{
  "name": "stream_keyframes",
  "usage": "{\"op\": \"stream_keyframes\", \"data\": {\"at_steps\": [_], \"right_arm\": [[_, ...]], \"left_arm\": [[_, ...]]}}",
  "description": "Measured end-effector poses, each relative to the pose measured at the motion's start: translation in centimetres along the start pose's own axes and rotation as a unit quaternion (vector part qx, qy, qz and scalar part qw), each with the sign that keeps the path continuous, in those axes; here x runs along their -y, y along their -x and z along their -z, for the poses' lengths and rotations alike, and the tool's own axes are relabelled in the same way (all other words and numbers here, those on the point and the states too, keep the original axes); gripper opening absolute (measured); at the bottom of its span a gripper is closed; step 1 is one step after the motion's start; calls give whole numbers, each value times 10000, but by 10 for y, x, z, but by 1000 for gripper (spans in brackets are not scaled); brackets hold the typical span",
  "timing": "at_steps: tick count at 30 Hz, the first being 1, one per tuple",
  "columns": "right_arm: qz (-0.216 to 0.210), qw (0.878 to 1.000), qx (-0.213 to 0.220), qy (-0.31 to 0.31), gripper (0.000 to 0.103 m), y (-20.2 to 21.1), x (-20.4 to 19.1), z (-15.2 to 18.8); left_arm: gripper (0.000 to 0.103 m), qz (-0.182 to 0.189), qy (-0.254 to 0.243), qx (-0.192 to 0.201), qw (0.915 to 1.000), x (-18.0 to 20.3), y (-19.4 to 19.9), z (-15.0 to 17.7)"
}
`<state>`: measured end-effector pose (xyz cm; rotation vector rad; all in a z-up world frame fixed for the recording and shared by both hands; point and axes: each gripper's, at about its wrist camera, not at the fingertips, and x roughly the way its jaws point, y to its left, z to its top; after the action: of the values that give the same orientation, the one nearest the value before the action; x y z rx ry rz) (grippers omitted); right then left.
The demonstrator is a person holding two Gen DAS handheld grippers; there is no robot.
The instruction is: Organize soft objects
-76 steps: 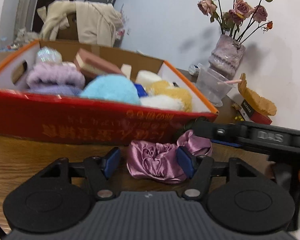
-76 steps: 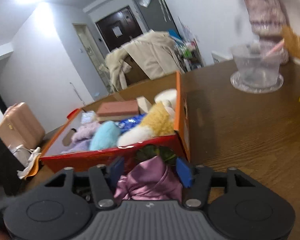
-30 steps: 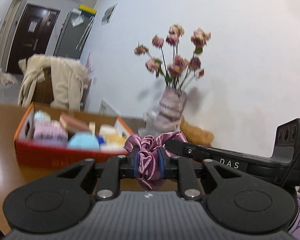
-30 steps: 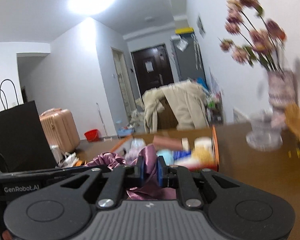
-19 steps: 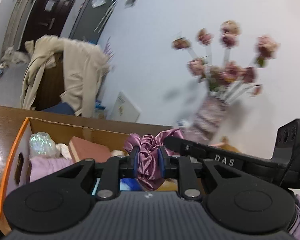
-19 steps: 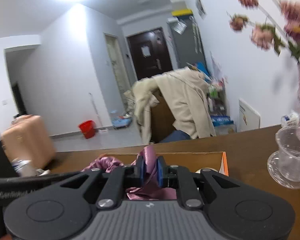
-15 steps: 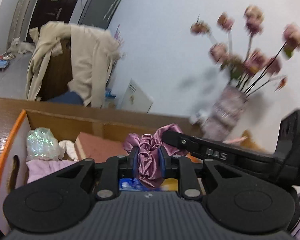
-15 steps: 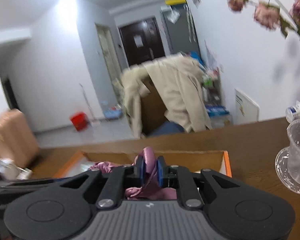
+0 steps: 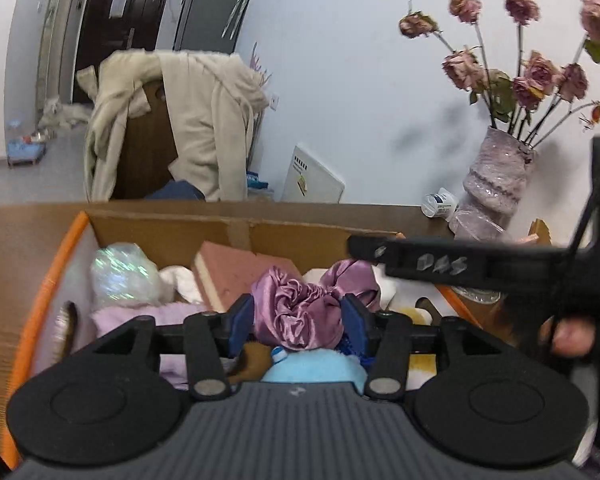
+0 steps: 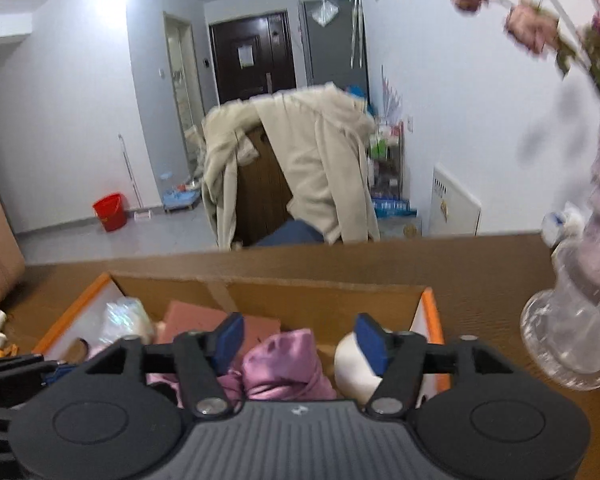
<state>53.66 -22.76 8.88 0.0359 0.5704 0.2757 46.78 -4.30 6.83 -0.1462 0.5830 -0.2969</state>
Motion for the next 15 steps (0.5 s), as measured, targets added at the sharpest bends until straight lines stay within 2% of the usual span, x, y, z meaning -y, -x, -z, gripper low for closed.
{"op": "stream_keyframes", "data": {"at_steps": [2,6,8,10,13,15], "right_arm": [[72,9997,194,116,72,29,-1,-6],[193,9984,504,184,77,91,4,-13],[310,9968,706,218,86,124,7,-12],[448,9946,904,229,93,151,9,-9],[696,9870,1402,370,103,191,10,8],[814,9807,1705,503,103,211,8,26]], "left_arm": [[61,-56,-201,104,9997,7,22,-5],[70,-259,-581,405,9971,21,70,-11],[89,-483,-735,613,9942,30,95,-12],[102,-807,-831,846,9897,38,116,-8],[103,-1272,-1174,1360,9755,51,144,6],[103,-1392,-1349,1585,9682,57,158,15]]}}
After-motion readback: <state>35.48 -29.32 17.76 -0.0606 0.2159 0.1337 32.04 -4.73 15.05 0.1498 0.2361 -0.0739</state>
